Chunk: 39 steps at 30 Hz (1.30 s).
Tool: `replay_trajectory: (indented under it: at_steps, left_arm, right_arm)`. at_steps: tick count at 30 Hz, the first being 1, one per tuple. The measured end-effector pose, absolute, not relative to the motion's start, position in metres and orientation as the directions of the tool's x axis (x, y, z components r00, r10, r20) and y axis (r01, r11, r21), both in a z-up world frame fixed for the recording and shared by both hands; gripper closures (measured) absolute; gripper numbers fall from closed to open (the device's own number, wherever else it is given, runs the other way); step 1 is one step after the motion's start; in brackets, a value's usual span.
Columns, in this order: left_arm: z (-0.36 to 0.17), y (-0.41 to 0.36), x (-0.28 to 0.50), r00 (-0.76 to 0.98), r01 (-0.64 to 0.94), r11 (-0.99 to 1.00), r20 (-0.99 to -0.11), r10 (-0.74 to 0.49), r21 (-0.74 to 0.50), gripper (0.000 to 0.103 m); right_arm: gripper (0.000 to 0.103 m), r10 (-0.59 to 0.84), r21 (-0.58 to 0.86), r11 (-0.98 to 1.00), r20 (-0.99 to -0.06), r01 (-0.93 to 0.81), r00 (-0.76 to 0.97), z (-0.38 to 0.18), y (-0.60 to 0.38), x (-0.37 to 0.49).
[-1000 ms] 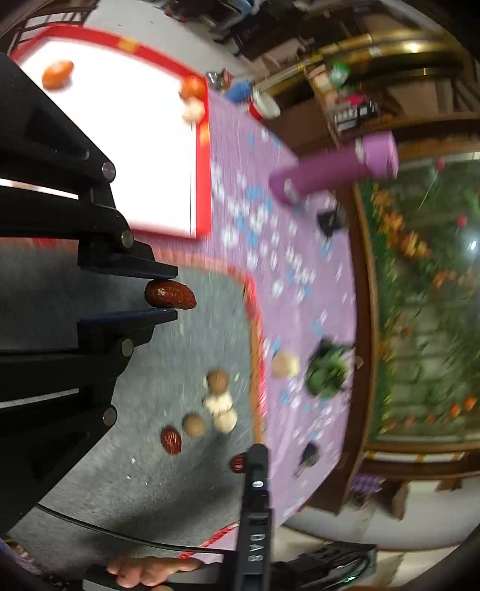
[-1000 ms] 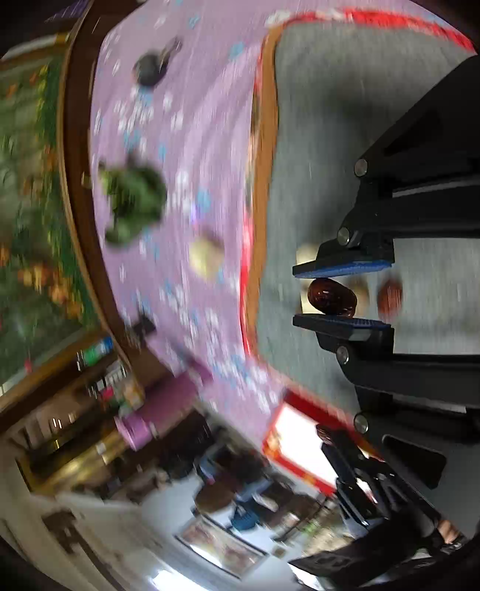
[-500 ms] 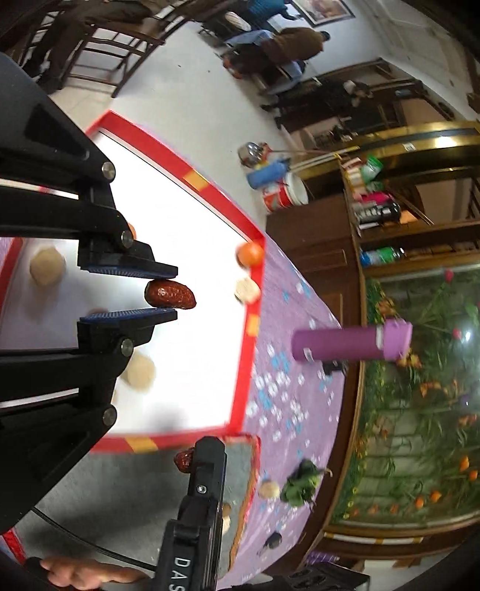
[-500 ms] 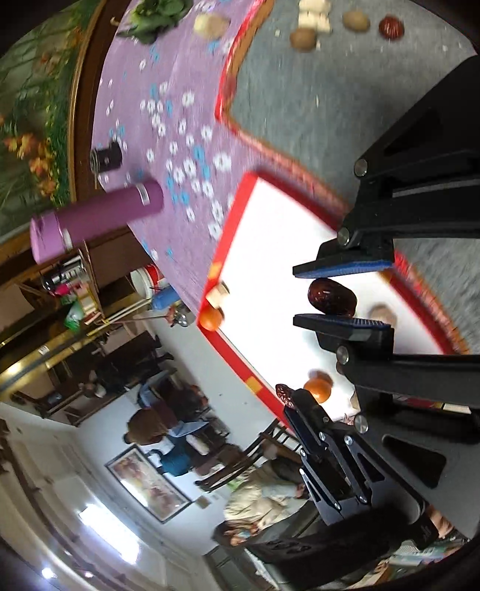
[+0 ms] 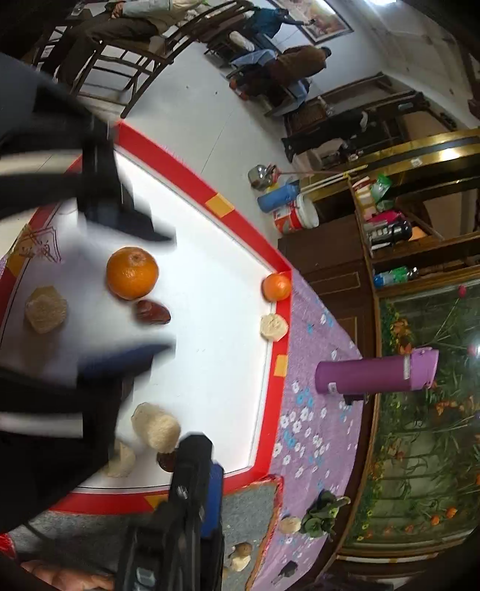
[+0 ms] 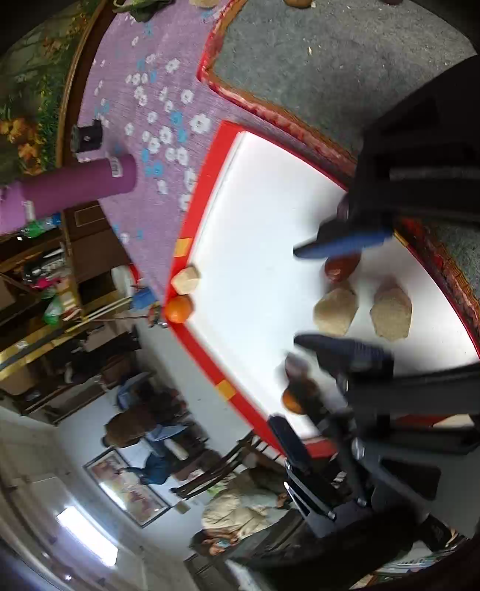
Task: Organize fruits
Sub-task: 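Lower both red dates into the white tray and open both tools, then grasp a brown round fruit with the left tool while the right tool grasps a red date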
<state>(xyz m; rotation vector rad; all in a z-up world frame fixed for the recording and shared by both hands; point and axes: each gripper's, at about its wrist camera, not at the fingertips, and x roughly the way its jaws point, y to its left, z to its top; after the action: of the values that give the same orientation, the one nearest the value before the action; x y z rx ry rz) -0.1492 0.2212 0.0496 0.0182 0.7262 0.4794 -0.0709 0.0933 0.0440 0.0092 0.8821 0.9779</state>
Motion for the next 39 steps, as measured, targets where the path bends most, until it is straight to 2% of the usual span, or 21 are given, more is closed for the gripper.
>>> replay_trajectory:
  at_steps: [5, 9, 16, 23, 25, 26, 28, 29, 31, 35, 39]
  left_arm:
    - [0.064, 0.206, -0.152, 0.679, -0.390, 0.896, -0.590, 0.436, 0.213, 0.032]
    - [0.066, 0.191, -0.149, 0.701, -0.341, 0.916, -0.592, 0.397, 0.211, 0.032]
    - [0.072, 0.157, -0.146, 0.732, -0.248, 0.950, -0.606, 0.312, 0.189, 0.032]
    - [0.090, 0.110, -0.144, 0.771, -0.128, 0.971, -0.596, 0.225, 0.201, 0.031]
    - [0.094, 0.103, -0.145, 0.777, -0.111, 0.972, -0.591, 0.215, 0.208, 0.031]
    - [0.097, 0.099, -0.145, 0.780, -0.101, 0.972, -0.590, 0.209, 0.211, 0.030]
    - [0.099, 0.091, -0.143, 0.782, -0.086, 0.972, -0.590, 0.203, 0.221, 0.029]
    - [0.100, 0.086, -0.141, 0.782, -0.083, 0.971, -0.590, 0.203, 0.225, 0.029]
    - [0.103, 0.075, -0.133, 0.782, -0.063, 0.970, -0.592, 0.195, 0.236, 0.029]
    - [0.104, 0.051, -0.107, 0.779, -0.002, 0.969, -0.608, 0.157, 0.248, 0.029]
    - [0.089, 0.015, -0.064, 0.729, 0.124, 0.971, -0.683, 0.051, 0.205, 0.029]
  right_arm:
    - [0.053, 0.738, 0.349, 0.599, -0.588, -0.721, 0.329, 0.068, 0.051, -0.071]
    - [0.053, 0.691, 0.296, 0.663, -0.596, -0.688, 0.409, 0.073, -0.002, -0.063]
    - [0.052, 0.529, 0.180, 0.766, -0.721, -0.617, 0.447, 0.045, -0.108, -0.032]
    - [0.053, 0.478, 0.121, 0.760, -0.771, -0.639, 0.421, 0.023, -0.107, -0.007]
    - [0.058, 0.445, 0.106, 0.764, -0.801, -0.636, 0.401, 0.014, -0.104, -0.005]
    - [0.059, 0.457, 0.109, 0.764, -0.788, -0.636, 0.413, 0.015, -0.105, -0.007]
    - [0.068, 0.464, 0.120, 0.765, -0.784, -0.633, 0.412, 0.014, -0.107, -0.007]
    - [0.075, 0.452, 0.099, 0.765, -0.786, -0.636, 0.422, 0.014, -0.106, -0.008]
    - [0.075, 0.441, 0.075, 0.765, -0.784, -0.640, 0.436, 0.012, -0.104, -0.011]
    - [0.076, 0.480, 0.161, 0.776, -0.778, -0.609, 0.406, 0.017, -0.120, -0.001]
    - [0.076, 0.538, 0.318, 0.814, -0.727, -0.486, 0.426, 0.031, -0.169, 0.023]
